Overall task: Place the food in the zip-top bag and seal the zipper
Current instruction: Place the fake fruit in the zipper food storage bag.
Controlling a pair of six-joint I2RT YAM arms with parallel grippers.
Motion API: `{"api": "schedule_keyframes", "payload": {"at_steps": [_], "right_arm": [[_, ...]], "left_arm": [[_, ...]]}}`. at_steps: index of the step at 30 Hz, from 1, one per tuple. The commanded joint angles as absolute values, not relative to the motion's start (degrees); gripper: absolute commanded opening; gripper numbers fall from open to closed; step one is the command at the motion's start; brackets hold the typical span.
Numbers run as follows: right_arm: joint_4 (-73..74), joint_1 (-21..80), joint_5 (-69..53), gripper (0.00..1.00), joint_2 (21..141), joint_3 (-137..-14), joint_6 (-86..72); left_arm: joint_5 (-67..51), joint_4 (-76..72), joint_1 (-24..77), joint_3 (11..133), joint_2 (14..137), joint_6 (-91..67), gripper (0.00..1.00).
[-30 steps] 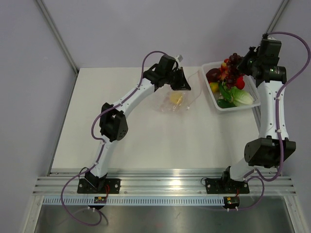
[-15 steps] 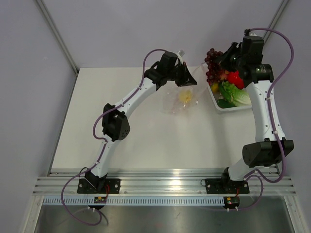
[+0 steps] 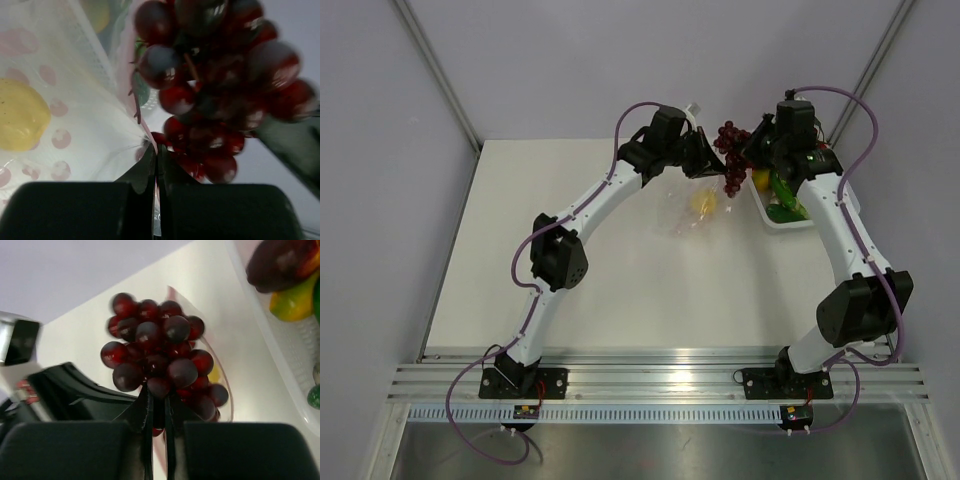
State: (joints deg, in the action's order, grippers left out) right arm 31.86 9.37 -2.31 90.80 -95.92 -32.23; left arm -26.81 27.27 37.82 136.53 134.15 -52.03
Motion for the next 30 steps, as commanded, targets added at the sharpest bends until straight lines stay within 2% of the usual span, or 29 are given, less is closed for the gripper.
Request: {"api": "schedule_keyframes", "payload": {"at_steps": [1, 17, 30], "right_arm": [[24.5, 10.4, 1.3, 0.0, 87.7, -90.1, -34.5], [21.5, 11.2, -2.2, 0.0, 83.1, -80.7, -35.2], [27.3, 12.9, -10.7, 0.0, 89.7, -81.7, -31.4]], "left_arm": [[-29.4, 23.6, 37.4, 138.3, 133.1, -53.4, 0.0], [-31.6, 20.0, 34.4, 134.3, 132.4, -56.1, 0.0], [-32.8, 19.2, 33.6, 133.1, 131.0, -55.5, 0.0]]}}
